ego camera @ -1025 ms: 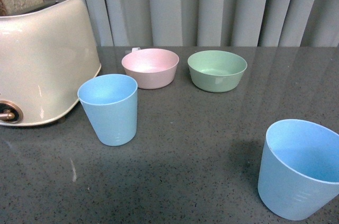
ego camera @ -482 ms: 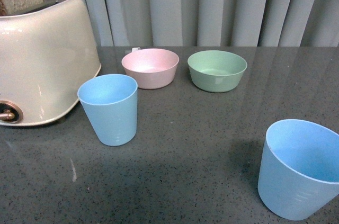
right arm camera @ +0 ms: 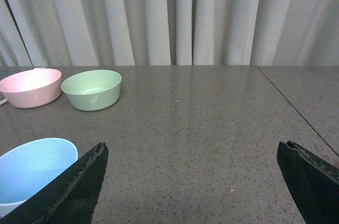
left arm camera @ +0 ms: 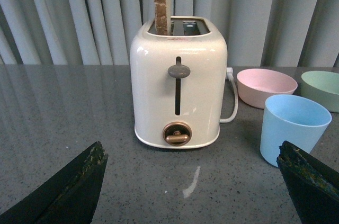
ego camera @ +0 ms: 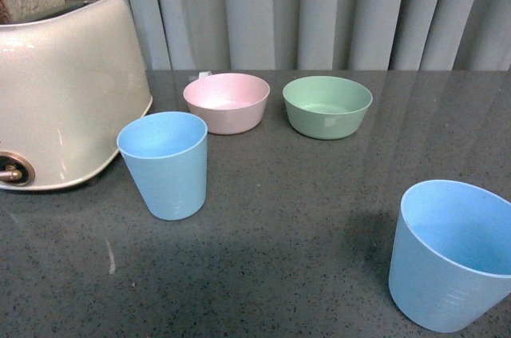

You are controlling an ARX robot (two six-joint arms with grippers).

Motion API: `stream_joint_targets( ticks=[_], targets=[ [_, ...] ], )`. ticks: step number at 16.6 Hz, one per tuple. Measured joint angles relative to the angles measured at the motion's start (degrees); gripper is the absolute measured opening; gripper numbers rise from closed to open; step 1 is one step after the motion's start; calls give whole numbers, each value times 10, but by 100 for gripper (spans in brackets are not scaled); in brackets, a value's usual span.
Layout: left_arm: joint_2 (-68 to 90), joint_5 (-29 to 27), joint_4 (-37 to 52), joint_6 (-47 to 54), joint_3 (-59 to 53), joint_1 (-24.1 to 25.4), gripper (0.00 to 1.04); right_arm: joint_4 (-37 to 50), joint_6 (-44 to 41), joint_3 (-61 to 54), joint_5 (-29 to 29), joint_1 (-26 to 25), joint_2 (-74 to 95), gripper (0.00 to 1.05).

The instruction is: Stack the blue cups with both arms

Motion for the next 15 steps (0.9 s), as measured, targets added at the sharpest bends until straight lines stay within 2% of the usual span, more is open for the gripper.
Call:
stream_joint_targets(
  ticks=[1, 3, 5, 6, 8, 10, 11, 13, 15],
  targets=[
    [0, 0, 0, 0, 0, 0, 98, 0, 0, 0, 0, 0, 0, 98],
    [40, -62, -81, -22, 27, -33, 98, 0, 0, 0, 0, 0, 0, 98],
    [66, -54, -83, -27, 47, -34, 98, 0, 0, 0, 0, 0, 0, 98],
    [69, -34, -69, -26, 67, -14, 98, 0, 0, 0, 0, 0, 0, 98],
    [135, 20, 12, -15, 112, 17, 98, 0, 0, 0, 0, 0, 0, 98],
    [225, 57, 91, -4, 132, 29, 98, 0, 0, 0, 0, 0, 0, 98],
    [330, 97, 174, 2, 167, 36, 98, 0, 0, 0, 0, 0, 0, 98],
    [476, 124, 258, 10, 259, 26, 98, 0, 0, 0, 0, 0, 0, 98],
    [638, 144, 265, 24, 383, -5, 98, 0, 0, 0, 0, 0, 0, 98]
  ],
)
